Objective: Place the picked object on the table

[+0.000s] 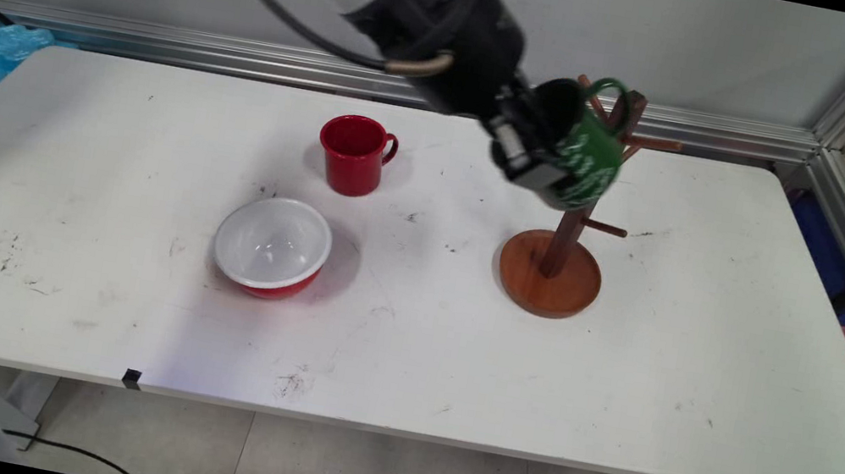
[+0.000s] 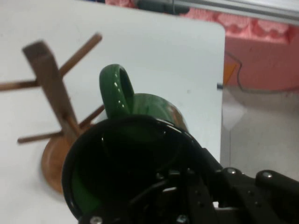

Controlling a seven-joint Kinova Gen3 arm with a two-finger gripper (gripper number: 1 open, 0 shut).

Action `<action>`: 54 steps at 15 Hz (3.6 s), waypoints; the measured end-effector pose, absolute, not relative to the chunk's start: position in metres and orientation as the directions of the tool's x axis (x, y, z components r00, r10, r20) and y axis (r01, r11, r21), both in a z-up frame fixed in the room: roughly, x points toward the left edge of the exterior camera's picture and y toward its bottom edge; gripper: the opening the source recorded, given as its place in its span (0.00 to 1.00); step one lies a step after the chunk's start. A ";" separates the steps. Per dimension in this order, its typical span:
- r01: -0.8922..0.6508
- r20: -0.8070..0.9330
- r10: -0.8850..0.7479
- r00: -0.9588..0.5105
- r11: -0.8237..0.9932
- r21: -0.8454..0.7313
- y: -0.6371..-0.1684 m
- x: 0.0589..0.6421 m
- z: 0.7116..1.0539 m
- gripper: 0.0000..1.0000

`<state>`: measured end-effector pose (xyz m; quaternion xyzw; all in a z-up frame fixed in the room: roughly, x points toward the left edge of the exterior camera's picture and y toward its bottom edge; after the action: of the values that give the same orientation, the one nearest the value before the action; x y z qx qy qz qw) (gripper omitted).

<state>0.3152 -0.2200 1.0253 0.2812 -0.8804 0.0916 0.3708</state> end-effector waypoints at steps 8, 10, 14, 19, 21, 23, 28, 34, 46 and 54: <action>-0.539 0.626 -0.428 -0.652 0.842 0.014 -0.206 0.342 1.015 0.00; -0.535 0.602 -0.431 -0.672 0.845 0.008 -0.205 0.344 1.010 0.00; -0.535 0.557 -0.444 -0.702 0.845 -0.002 -0.209 0.342 0.996 0.00; -0.524 0.488 -0.449 -0.749 0.852 -0.020 -0.216 0.336 0.974 0.00; -0.515 0.457 -0.448 -0.768 0.857 -0.025 -0.218 0.333 0.962 0.00; -0.511 0.433 -0.450 -0.781 0.859 -0.028 -0.220 0.330 0.953 0.00; -0.499 0.360 -0.456 -0.814 0.866 -0.033 -0.225 0.323 0.928 0.00; -0.489 0.273 -0.463 -0.843 0.872 -0.034 -0.233 0.311 0.897 0.00; -0.515 0.120 -0.509 -0.853 0.857 -0.028 -0.243 0.294 0.857 0.00; -0.525 0.068 -0.523 -0.850 0.850 -0.032 -0.249 0.287 0.840 0.00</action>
<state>0.2873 -0.2485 0.8398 0.2725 -0.9614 0.0245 0.0285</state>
